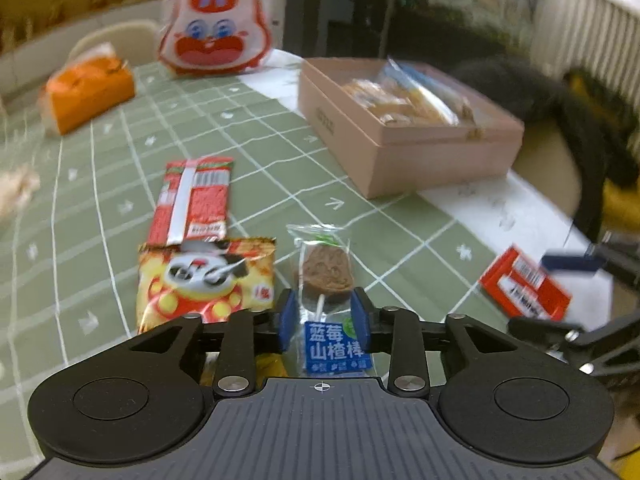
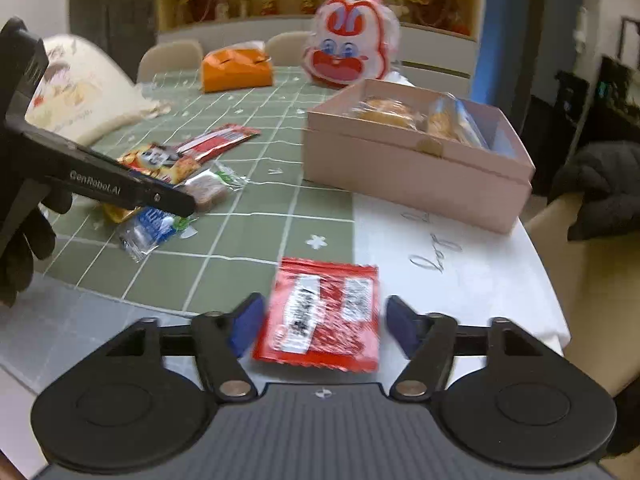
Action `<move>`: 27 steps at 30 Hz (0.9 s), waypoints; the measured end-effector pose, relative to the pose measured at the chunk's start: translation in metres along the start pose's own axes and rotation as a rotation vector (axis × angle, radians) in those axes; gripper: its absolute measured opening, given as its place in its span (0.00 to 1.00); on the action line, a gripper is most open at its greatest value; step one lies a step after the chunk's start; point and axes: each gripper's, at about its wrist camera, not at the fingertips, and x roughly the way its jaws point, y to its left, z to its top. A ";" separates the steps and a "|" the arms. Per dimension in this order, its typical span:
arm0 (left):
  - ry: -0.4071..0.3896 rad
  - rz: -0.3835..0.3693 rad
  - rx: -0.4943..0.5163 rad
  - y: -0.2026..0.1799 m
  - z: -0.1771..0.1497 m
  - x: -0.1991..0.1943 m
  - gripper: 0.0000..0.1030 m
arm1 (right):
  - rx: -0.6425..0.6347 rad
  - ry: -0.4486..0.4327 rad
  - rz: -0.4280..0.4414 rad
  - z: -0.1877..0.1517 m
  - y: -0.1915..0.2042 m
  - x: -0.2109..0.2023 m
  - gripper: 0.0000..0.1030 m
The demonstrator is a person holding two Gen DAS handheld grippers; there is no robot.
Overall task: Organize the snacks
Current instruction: 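Hold the lollipop with the left tool while the right tool moves over the red packet, then grasp the red packet with the right tool and lift it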
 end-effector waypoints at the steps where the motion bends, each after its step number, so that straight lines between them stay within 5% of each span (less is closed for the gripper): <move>1: 0.014 0.023 0.048 -0.008 0.002 0.002 0.39 | 0.028 -0.007 0.004 -0.002 -0.005 0.001 0.82; 4: 0.045 0.092 0.178 -0.031 0.010 0.008 0.43 | 0.036 -0.022 0.023 -0.006 -0.008 0.000 0.83; 14: 0.065 0.156 0.277 -0.047 0.032 0.026 0.45 | 0.033 -0.021 0.059 -0.009 -0.009 -0.003 0.90; 24: 0.033 -0.002 0.046 -0.005 0.036 0.037 0.44 | 0.097 -0.034 0.082 -0.010 -0.017 -0.005 0.92; 27: 0.027 0.013 0.015 -0.008 0.030 0.030 0.44 | 0.089 -0.015 0.038 -0.005 -0.012 0.000 0.92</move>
